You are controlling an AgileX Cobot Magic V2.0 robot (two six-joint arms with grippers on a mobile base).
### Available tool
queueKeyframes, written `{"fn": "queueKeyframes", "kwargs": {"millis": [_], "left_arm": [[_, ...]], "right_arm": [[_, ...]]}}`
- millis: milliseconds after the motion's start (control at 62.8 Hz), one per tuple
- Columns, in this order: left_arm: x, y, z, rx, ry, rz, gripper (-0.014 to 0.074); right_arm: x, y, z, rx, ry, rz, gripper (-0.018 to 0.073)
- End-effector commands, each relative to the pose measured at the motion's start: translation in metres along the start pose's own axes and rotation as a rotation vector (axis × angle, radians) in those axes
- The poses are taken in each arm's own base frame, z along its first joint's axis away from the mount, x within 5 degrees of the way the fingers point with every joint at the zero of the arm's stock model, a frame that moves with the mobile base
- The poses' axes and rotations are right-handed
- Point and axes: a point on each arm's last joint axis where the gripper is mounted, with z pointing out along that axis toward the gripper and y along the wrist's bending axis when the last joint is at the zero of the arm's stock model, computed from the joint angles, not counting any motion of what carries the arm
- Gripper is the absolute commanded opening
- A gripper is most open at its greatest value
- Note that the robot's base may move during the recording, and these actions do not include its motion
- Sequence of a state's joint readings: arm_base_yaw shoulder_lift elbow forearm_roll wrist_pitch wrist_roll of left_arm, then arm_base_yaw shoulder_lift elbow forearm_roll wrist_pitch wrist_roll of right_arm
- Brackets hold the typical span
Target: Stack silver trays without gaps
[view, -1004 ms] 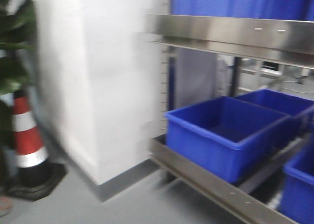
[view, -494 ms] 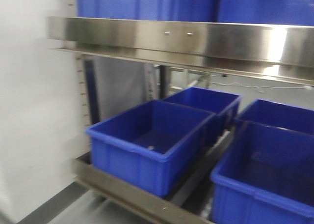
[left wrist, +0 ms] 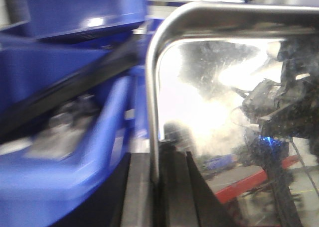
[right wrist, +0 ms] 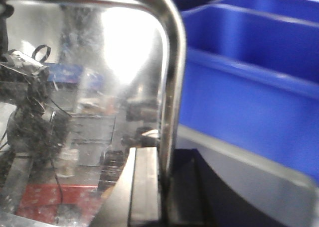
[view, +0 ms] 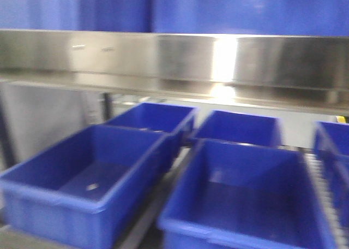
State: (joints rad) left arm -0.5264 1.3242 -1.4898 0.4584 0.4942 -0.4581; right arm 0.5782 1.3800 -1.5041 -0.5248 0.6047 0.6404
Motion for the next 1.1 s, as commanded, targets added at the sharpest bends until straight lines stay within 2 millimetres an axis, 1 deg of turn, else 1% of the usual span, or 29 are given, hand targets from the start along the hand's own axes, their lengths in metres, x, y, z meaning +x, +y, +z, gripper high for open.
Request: {"fn": "queueKeyframes", "kwargs": {"millis": [0,1083], "left_arm": [[-0.0097,-0.0125,-0.0023,0.080,-0.092,-0.015,-0.0013],[-0.0097,-0.0125,-0.0023,0.080,-0.092,-0.015,-0.0013]], "right_arm": [[-0.0364,0.0321,-0.0151,-0.315,-0.405,-0.014,-0.0080],[-0.0364,0.0321,-0.0151,-0.315,-0.405,-0.014,-0.0080]]}}
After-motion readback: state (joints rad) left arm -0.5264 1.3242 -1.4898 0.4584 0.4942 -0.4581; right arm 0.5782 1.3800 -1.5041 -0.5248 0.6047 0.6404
